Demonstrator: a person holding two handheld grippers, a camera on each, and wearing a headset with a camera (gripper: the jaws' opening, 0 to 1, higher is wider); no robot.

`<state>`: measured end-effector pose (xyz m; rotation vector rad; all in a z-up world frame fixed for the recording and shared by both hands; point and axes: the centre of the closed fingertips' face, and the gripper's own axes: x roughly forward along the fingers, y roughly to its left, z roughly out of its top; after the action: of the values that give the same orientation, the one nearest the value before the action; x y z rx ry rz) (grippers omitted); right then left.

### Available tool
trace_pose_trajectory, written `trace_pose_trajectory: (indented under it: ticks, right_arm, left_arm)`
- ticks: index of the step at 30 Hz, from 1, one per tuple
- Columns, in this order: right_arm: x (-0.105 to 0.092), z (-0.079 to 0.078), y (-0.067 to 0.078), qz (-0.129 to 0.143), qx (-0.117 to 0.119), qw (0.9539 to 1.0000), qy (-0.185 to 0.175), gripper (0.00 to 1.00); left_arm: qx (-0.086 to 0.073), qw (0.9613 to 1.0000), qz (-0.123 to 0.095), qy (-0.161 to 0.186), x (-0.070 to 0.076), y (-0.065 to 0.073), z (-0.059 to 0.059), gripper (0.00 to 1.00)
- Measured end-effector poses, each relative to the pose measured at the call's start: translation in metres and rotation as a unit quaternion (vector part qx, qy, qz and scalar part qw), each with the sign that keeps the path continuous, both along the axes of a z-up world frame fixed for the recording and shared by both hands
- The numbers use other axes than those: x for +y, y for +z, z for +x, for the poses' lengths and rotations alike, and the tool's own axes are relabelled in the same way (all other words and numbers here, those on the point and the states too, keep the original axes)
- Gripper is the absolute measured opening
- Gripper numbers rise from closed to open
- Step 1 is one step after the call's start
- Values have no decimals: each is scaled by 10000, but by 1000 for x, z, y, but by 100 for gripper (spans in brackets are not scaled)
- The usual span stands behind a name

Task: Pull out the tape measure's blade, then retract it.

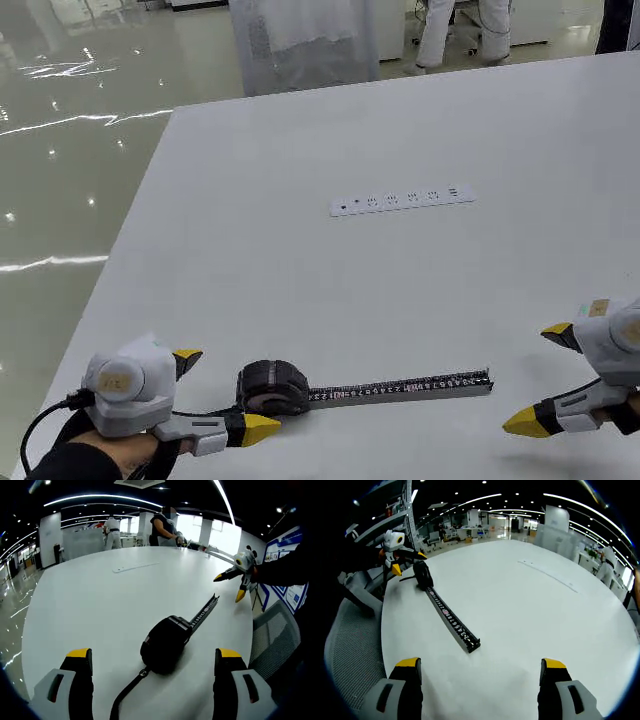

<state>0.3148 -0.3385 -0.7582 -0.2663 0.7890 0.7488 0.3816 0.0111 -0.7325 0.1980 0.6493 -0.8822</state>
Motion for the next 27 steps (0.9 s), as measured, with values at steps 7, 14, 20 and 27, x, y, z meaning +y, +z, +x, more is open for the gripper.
trace_pose_trajectory:
  ticks: [7, 14, 20, 27]
  right_arm:
    - [0, -23, 8, 58, -97, 9999, -35, 99]
    - [-10, -41, 7, -19, -181, 9995, -250, 99]
    - [-18, -49, 6, 40, -179, 9990, -413, 99]
    - [-19, -56, 10, -36, -285, 9991, -306, 99]
  left_arm:
    - [-178, 9997, 118, 154, 17, 1, -8, 99]
    - [-211, 9992, 251, 206, 27, 2, -14, 99]
    - [-222, 9991, 354, 58, 32, -3, -27, 99]
    - [-189, 9993, 313, 67, 40, -5, -40, 99]
